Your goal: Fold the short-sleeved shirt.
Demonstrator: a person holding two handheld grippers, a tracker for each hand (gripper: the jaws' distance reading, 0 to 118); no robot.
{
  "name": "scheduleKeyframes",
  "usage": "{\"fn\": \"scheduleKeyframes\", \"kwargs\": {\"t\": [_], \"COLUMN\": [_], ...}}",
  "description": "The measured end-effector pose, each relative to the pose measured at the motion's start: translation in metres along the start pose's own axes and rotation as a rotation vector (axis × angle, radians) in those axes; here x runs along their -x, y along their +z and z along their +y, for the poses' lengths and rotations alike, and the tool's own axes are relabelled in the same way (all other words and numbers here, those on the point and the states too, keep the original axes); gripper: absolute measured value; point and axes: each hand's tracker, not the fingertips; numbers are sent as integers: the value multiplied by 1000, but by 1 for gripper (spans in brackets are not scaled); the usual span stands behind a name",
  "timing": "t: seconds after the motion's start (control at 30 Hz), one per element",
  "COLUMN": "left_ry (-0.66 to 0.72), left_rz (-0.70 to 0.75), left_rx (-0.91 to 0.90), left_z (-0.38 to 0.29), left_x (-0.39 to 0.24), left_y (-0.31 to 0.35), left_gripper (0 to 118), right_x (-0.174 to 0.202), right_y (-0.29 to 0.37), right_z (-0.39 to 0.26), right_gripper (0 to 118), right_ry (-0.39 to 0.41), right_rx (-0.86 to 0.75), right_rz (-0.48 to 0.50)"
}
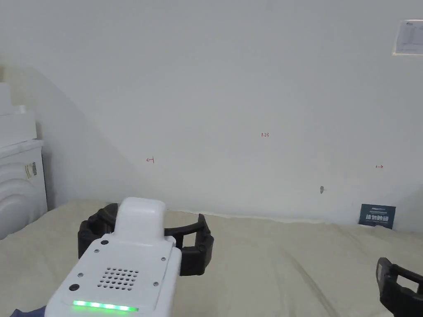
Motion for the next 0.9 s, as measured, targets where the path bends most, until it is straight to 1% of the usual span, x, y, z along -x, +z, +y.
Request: {"fn": "scheduleKeyframes", "kwargs": {"t": [0.03,0.07,0.1,0.2,0.23,0.27,0.3,0.33,0.37,0.4,0.43,0.47,0.5,0.53,0.57,0.6,0.63,0.67,0.7,0.73,0.77,0.8,0.83,0.87,0.9], "left_ry": [71,150,215,411,459,505,599,682,716,653,532,384,188,-8,-233,-488,-687,-905,-1104,-1204,-1205,-1143,-1097,-1004,-860], "left_rz": [8,-29,-43,-42,-25,-27,-62,-87,-116,-107,-90,-53,-21,-10,4,67,125,143,124,99,64,-82,-239,-406,-537], "left_rx": [-11,-12,25,84,118,164,215,228,250,247,224,178,117,68,-22,-149,-230,-291,-302,-245,-130,97,258,431,584], "left_z": [-2,-3,-4,-12,-15,-19,-24,-29,-34,-33,-30,-25,-18,-13,-15,-20,-27,-38,-53,-58,-60,-64,-68,-77,-88], "left_x": [4,12,20,46,54,63,73,80,86,84,80,71,56,41,24,5,-9,-20,-27,-28,-30,-25,-18,-14,-9], "left_y": [1,0,-2,-7,-9,-11,-12,-13,-15,-17,-18,-14,-8,-2,9,16,18,17,15,12,8,5,3,0,-3], "left_gripper": [118,118,118,118,118,118,118,118,118,118,118,118,118,118,118,118,118,118,118,118,118,118,118,118,118], "right_x": [4,9,16,38,45,53,61,67,72,71,66,59,53,45,40,37,36,37,45,53,59,64,65,63,58], "right_y": [0,1,2,4,5,6,7,9,12,14,13,8,4,5,7,10,11,8,3,-3,-9,-12,-15,-16,-15], "right_z": [1,1,1,0,-2,-5,-8,-10,-11,-10,-9,-12,-17,-21,-27,-27,-22,-19,-8,-3,-6,-12,-19,-30,-40], "right_gripper": [118,118,118,118,118,118,118,118,118,118,118,118,118,118,118,118,118,118,118,118,118,118,118,118,118], "right_ry": [57,120,194,358,401,442,462,440,347,155,-59,-296,-495,-647,-763,-788,-692,-477,-171,93,338,540,721,879,891], "right_rx": [-2,-18,-23,-49,-50,-31,0,0,4,25,52,85,93,53,5,-18,-25,-26,20,94,137,139,182,270,367], "right_rz": [-4,-5,0,10,36,96,178,224,290,404,508,590,619,569,482,374,286,172,47,-54,-143,-149,-132,-76,41]}}
